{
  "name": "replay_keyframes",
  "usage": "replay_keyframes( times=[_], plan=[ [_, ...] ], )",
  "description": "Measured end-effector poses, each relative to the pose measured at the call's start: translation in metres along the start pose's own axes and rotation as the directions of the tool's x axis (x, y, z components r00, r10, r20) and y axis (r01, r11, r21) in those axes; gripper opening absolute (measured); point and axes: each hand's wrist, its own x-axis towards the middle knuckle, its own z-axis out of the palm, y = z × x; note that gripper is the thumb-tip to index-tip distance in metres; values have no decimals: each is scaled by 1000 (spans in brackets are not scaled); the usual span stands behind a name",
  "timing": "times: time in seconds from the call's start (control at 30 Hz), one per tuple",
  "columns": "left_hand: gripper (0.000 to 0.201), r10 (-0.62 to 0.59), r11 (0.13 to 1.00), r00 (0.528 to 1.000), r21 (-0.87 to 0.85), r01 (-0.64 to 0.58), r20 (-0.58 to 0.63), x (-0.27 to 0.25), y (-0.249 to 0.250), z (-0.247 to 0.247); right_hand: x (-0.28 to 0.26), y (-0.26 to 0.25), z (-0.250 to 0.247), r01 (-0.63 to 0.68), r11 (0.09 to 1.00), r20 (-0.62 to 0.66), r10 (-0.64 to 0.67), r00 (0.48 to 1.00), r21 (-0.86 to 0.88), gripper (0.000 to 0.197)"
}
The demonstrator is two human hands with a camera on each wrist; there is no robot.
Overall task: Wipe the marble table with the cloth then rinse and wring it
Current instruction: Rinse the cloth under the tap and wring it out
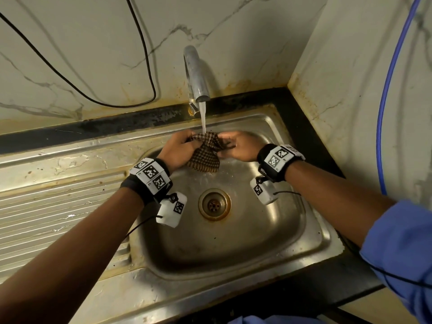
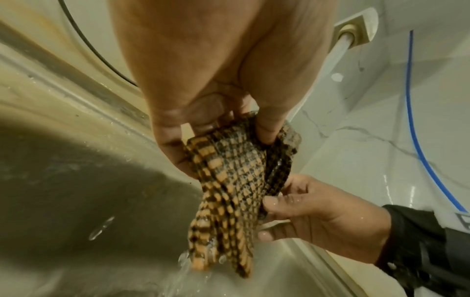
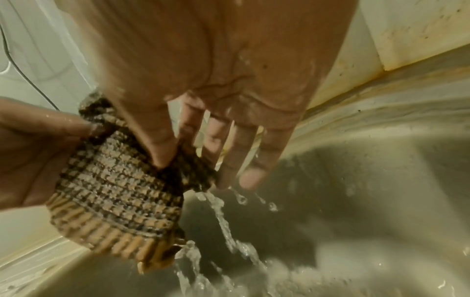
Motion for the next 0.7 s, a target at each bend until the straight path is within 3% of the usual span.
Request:
replay_keyframes(
  times=[0.1,0.23,0.3,0.33,0.4,0.47,0.53,0.6,0.7],
  plan=[
    [21,0,999,1000,39,0,3,0,-3,0,2,4,2,25,1000,-99,-23,995,13,22],
    [33,-23,968,970,236,82,-241,-2,-16,0,3,-2,-2,27,989,-58,-19,998,147,11],
    [42,-12,915,938,375,150,-346,-3,-22,-1,3,-12,-1,39,979,-53,-28,998,202,16],
    [42,-24,904,943,395,162,-332,-4,-24,0,2,-17,1,46,974,-82,-28,996,222,22],
    [37,-120,943,975,287,171,-188,-2,-25,3,3,-26,3,52,967,-154,-13,988,249,37],
    [44,-213,977,977,20,213,-35,-10,-21,8,5,-30,2,35,954,-174,18,985,297,38],
    [49,-204,964,979,-168,206,29,-16,-16,12,5,-33,0,26,947,-132,17,991,321,32],
    [46,-147,977,988,-152,152,45,-22,-12,16,4,-35,0,45,949,-93,-17,995,311,38],
    [27,-15,1000,1000,10,15,5,-24,-11,13,0,-37,3,87,961,-135,-53,989,262,47]
  ],
)
